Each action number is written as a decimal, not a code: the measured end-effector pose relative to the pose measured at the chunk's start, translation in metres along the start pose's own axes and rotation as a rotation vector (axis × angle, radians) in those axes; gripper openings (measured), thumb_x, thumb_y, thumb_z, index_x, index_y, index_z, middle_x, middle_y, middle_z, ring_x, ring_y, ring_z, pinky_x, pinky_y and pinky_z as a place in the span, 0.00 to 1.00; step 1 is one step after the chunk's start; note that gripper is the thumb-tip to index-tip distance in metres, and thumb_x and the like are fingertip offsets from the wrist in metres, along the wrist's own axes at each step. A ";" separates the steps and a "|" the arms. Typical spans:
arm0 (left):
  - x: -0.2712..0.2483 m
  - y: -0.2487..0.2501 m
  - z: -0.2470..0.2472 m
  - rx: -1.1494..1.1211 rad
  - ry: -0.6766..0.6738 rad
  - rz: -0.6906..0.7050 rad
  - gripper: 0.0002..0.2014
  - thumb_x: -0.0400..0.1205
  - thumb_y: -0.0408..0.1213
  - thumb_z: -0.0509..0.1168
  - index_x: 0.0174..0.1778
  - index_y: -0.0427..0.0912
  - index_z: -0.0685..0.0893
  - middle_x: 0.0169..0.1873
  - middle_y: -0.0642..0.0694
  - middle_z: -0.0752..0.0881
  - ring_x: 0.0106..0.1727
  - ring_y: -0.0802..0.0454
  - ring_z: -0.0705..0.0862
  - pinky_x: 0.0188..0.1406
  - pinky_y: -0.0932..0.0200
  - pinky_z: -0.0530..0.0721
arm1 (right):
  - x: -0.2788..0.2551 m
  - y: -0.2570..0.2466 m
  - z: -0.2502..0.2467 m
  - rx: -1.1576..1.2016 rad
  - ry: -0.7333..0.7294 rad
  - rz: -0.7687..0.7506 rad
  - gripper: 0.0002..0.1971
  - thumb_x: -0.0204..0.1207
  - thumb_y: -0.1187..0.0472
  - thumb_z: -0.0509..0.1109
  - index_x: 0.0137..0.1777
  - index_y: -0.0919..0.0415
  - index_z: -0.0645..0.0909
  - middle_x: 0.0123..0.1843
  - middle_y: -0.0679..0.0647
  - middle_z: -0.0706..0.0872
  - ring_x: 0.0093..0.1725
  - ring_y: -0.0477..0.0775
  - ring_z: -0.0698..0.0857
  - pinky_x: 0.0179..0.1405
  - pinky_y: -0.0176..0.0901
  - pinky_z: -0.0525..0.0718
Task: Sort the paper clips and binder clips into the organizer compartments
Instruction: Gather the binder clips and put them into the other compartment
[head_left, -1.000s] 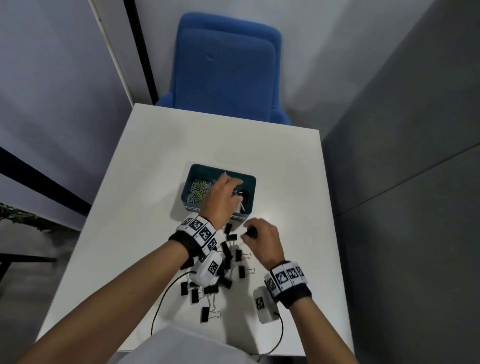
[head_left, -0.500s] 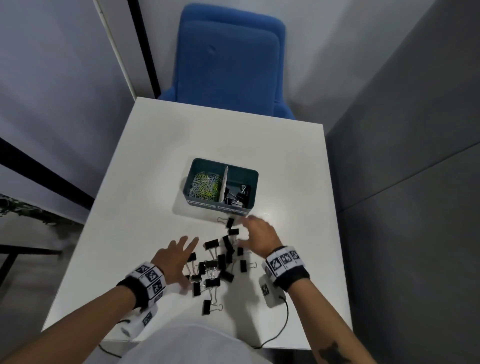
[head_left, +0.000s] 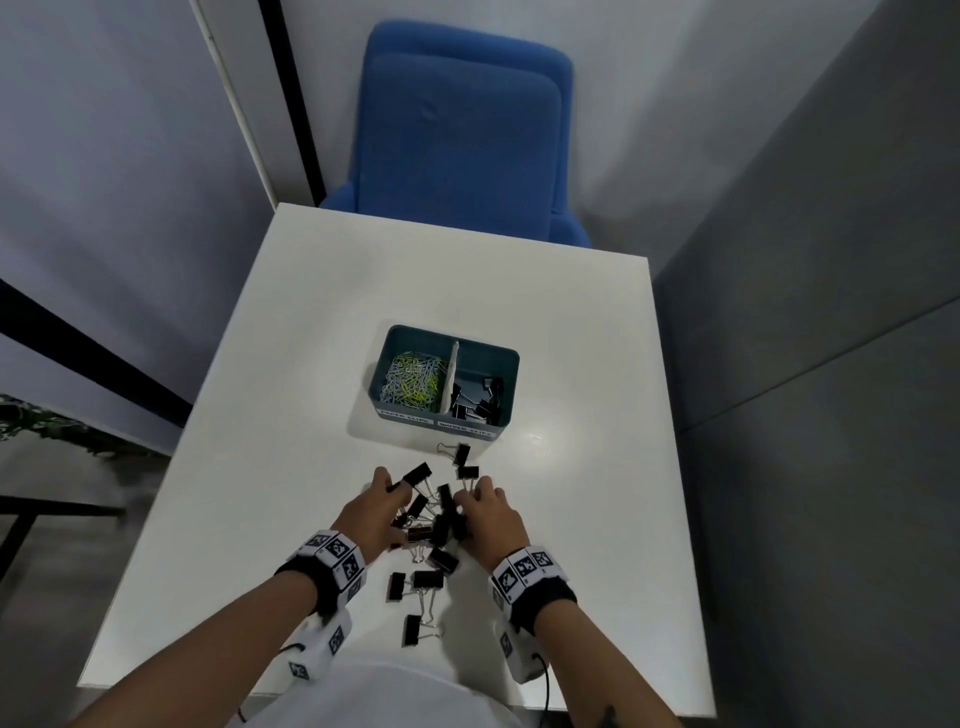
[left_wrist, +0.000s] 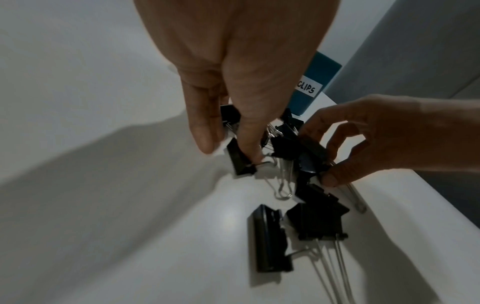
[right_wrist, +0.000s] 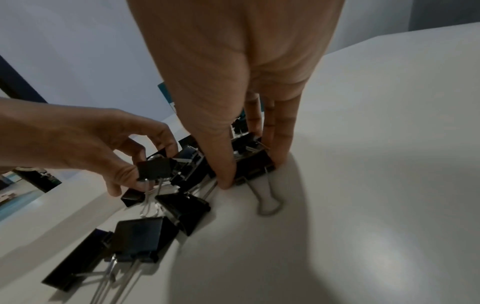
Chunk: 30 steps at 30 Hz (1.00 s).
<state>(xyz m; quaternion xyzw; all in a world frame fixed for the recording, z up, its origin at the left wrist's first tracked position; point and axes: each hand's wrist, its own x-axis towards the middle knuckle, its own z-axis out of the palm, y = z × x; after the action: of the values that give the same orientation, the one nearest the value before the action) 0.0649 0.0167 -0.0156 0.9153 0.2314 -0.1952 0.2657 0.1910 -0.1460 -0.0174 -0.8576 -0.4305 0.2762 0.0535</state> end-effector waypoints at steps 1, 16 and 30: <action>0.001 0.003 -0.001 0.004 0.004 -0.015 0.20 0.73 0.34 0.74 0.56 0.44 0.71 0.52 0.47 0.64 0.40 0.46 0.72 0.34 0.56 0.72 | 0.001 0.000 0.001 0.016 -0.004 0.010 0.23 0.72 0.62 0.73 0.66 0.54 0.73 0.63 0.59 0.72 0.58 0.63 0.76 0.39 0.49 0.79; 0.002 0.027 -0.021 0.034 0.195 -0.032 0.05 0.82 0.35 0.60 0.50 0.44 0.79 0.43 0.47 0.86 0.39 0.41 0.85 0.34 0.53 0.81 | -0.016 0.029 -0.024 0.278 0.219 0.176 0.09 0.71 0.59 0.75 0.49 0.57 0.81 0.47 0.50 0.77 0.38 0.52 0.78 0.33 0.33 0.71; 0.032 0.080 -0.093 -0.143 0.442 0.268 0.07 0.80 0.38 0.68 0.53 0.47 0.84 0.46 0.53 0.88 0.41 0.56 0.85 0.40 0.56 0.86 | 0.024 0.003 -0.153 0.504 0.631 0.064 0.15 0.68 0.58 0.82 0.51 0.55 0.81 0.46 0.48 0.79 0.40 0.45 0.80 0.37 0.25 0.74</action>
<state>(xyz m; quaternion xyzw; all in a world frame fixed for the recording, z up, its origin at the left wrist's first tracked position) 0.1549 0.0209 0.0736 0.9371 0.1737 0.0633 0.2961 0.2842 -0.1072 0.1006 -0.8733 -0.2846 0.0978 0.3831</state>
